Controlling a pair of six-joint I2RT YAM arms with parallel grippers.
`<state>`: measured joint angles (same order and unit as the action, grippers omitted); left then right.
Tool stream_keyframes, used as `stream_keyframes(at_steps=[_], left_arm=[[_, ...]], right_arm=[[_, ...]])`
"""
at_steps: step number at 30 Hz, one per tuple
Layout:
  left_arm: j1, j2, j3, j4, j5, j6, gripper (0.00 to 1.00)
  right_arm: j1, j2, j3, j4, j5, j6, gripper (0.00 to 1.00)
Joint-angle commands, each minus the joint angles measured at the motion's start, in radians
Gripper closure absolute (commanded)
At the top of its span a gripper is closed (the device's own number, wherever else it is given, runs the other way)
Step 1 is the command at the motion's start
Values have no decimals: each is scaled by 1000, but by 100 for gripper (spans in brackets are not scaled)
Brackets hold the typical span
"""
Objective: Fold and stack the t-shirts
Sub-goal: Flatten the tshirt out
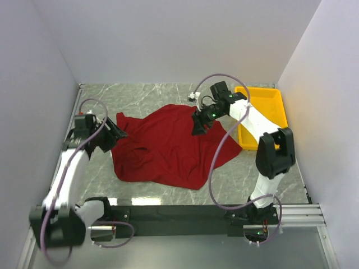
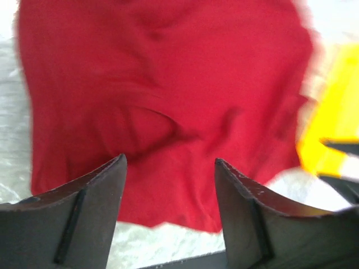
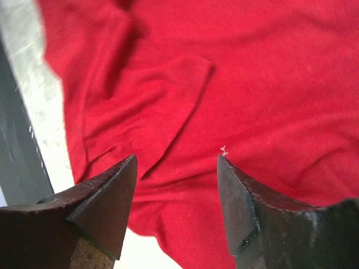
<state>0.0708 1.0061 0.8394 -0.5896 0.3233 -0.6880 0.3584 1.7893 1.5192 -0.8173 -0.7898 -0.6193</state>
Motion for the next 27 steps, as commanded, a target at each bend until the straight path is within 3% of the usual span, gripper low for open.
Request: stream_keyframes(at_steps=[1, 5, 12, 21, 27], left_arm=[[4, 155, 39, 74, -113, -102, 32], [4, 215, 18, 89, -161, -207, 35], [1, 301, -17, 31, -315, -357, 38], [1, 448, 102, 11, -480, -285, 39], [1, 574, 204, -16, -486, -237, 47]], right_arm=[[1, 63, 79, 104, 90, 234, 35], [-12, 104, 102, 158, 187, 285, 37], [-47, 136, 118, 164, 198, 342, 38], [-53, 142, 105, 175, 196, 360, 38], [-75, 140, 108, 175, 205, 368, 39]])
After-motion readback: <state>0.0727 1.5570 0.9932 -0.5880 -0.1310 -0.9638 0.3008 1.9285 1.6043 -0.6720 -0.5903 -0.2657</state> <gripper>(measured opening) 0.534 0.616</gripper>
